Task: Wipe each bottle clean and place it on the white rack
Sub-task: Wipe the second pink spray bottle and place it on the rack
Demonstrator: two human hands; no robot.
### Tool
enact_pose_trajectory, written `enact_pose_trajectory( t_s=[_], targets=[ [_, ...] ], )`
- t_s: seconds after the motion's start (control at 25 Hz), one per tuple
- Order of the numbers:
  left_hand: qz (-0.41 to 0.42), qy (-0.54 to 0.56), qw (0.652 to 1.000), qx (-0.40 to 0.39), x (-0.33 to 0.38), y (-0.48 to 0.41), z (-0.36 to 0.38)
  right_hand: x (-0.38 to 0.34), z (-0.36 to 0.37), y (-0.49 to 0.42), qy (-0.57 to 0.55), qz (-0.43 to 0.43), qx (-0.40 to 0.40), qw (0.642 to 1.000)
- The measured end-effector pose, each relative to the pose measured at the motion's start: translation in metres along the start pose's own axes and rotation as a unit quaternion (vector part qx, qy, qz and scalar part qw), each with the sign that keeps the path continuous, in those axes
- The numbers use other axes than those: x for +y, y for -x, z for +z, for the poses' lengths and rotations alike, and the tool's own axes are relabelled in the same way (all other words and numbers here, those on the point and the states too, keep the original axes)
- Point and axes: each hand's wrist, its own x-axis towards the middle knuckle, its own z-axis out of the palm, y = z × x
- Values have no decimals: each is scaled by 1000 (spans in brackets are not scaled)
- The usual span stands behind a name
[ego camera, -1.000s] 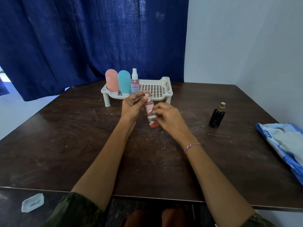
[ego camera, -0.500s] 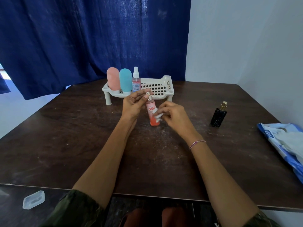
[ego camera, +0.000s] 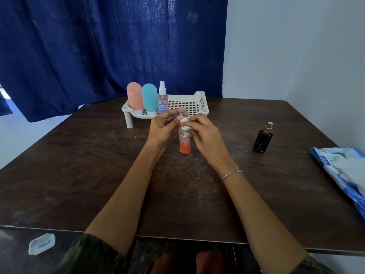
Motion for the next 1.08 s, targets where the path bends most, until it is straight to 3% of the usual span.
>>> enact_pose_trajectory(
  t_s=[0.28,0.4,0.64,0.76,0.96,1.08],
  targets=[
    [1,-7,1000,-15,3,2,3,3,1,-5,-40,91,23,995],
    [3,-63,998,-13,1,2,4,1,0,-5,-35,117,23,992],
    [-28,-128,986,-107,-3,2,-3,4,0,-3,-35,120,43,991],
    [-30,-139,986,-81,-5,4,-1,6,-1,-3,-43,130,44,990],
    [-80,-23,996,-19,-3,3,0,11,1,-7,-123,196,95,968],
    [-121,74,990,-14,-6,2,3,11,1,-6,-144,191,108,965]
  ],
)
